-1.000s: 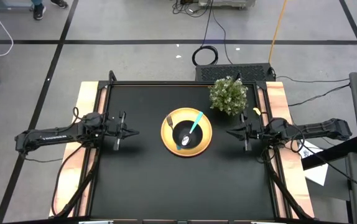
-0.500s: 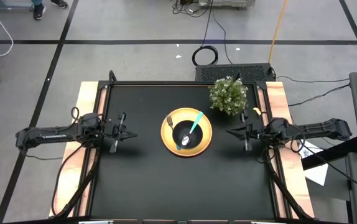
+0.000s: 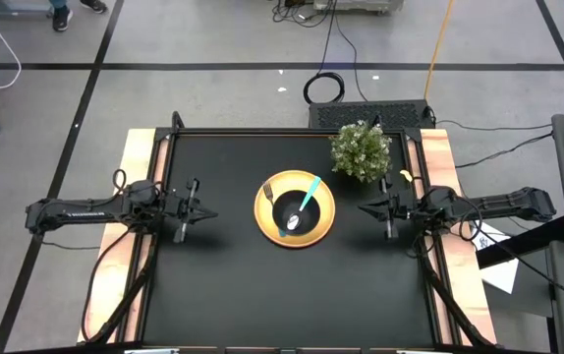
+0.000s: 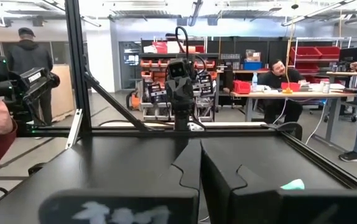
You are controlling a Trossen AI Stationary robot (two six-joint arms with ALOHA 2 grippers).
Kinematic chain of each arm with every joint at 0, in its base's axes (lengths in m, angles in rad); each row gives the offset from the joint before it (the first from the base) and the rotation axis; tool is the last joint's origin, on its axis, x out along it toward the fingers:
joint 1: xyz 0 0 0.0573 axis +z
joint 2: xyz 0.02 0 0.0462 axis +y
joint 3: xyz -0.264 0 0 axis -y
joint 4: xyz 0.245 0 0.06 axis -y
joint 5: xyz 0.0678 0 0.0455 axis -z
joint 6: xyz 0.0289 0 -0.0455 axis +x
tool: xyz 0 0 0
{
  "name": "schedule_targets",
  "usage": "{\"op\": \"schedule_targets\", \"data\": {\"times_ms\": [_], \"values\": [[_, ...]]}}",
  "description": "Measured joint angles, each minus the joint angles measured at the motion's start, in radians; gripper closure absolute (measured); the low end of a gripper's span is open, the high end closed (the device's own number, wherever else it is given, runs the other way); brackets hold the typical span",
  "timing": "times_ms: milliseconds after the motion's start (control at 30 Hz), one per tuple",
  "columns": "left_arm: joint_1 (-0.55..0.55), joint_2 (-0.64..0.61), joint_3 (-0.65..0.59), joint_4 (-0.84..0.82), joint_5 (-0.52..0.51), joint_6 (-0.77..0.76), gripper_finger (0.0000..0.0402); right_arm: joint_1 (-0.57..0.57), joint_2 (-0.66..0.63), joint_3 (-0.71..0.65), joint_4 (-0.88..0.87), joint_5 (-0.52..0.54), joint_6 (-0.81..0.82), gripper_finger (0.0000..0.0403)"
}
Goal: Set table place
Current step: Return to Home Position
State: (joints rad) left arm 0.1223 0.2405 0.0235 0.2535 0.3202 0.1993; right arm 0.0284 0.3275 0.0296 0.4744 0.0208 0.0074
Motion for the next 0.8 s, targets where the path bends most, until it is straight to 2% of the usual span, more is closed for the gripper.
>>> {"op": "schedule_targets", "data": {"times_ms": [200, 500, 800], "values": [[0.000, 0.000, 0.000, 0.000, -0.008, -0.024, 0.0400, 0.000, 0.000, 0.000, 0.008, 0.000, 0.000, 0.0403], [0.001, 0.000, 0.000, 0.006, -0.008, -0.028, 0.0375, 0.000, 0.000, 0.000, 0.023, 0.000, 0.000, 0.0403], [0.001, 0.001, 0.000, 0.005, -0.008, -0.025, 0.0391, 0.000, 0.000, 0.000, 0.023, 0.003, 0.005, 0.0403]]}}
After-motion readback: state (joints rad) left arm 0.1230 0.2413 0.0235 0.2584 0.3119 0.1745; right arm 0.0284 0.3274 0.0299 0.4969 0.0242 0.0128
